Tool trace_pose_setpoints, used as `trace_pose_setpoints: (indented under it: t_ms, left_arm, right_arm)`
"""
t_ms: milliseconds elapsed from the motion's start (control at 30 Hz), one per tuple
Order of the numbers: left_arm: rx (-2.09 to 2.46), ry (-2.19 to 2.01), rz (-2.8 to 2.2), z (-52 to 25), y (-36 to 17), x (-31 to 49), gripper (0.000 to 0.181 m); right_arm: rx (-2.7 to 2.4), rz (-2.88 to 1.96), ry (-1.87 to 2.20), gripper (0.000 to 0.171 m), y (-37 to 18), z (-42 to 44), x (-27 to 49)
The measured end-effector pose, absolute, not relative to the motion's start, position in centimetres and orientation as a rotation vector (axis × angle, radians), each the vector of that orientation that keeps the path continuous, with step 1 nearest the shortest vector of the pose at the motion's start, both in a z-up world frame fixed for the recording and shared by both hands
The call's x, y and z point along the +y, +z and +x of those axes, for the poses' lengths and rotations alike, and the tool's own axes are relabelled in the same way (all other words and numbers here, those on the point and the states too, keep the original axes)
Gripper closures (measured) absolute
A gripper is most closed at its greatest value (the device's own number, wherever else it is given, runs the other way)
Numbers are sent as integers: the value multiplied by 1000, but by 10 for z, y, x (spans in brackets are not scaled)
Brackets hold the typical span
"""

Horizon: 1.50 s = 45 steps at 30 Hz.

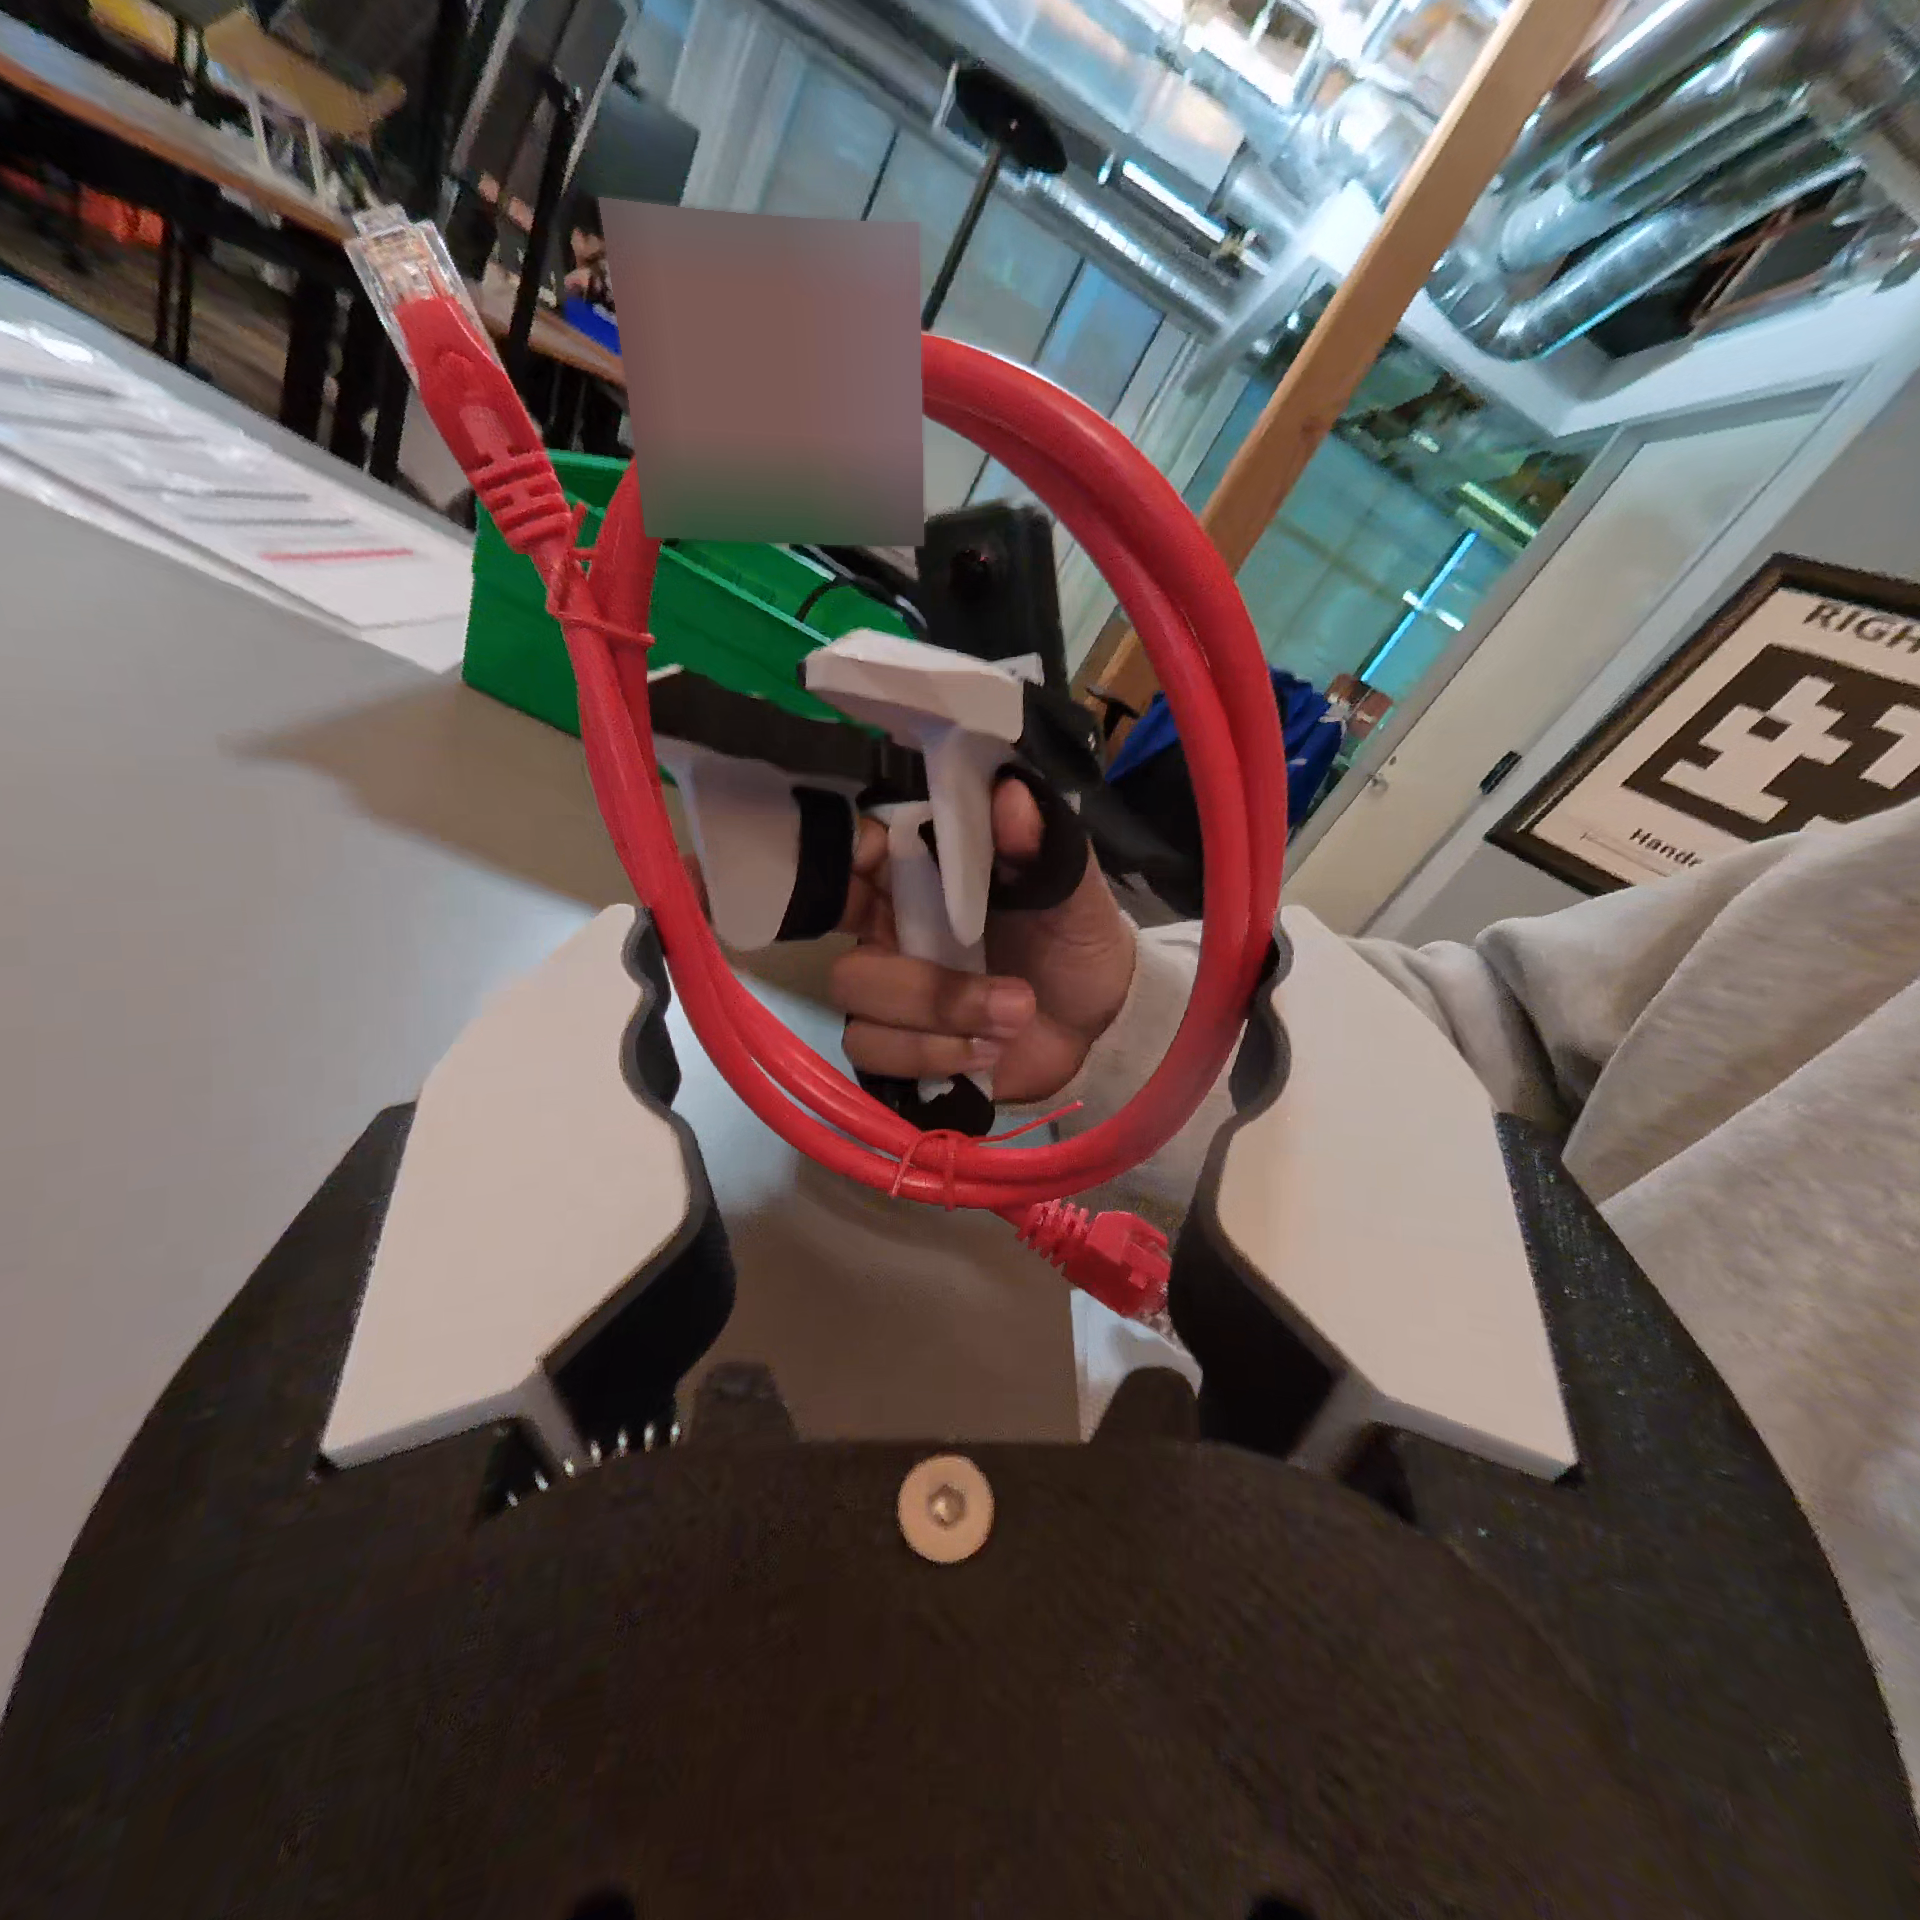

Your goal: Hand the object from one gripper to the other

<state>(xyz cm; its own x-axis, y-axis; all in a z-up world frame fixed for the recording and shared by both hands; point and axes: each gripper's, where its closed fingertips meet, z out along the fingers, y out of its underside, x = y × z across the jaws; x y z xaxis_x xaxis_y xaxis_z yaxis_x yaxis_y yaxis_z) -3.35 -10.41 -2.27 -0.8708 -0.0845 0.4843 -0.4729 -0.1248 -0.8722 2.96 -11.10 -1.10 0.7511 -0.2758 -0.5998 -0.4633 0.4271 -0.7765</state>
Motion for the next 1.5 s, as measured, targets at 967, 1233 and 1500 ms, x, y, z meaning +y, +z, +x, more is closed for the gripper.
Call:
trace_pose_setpoints:
  t_ms: [967,1233,1500]
  left_arm:
    - [-1912,2053,664,-31,-34,-106,77]
    - [-2148,2045,716,-20,-50,-105,87]
    - [-2424,2132,802,-1,-53,-90,152]
  right_arm:
    - [865,-1277,-141,157,-25,52,-135]
    - [1018,-1339,-290,157,-44,66,-150]
    - [1056,-1354,-279,157,-52,66,-147]
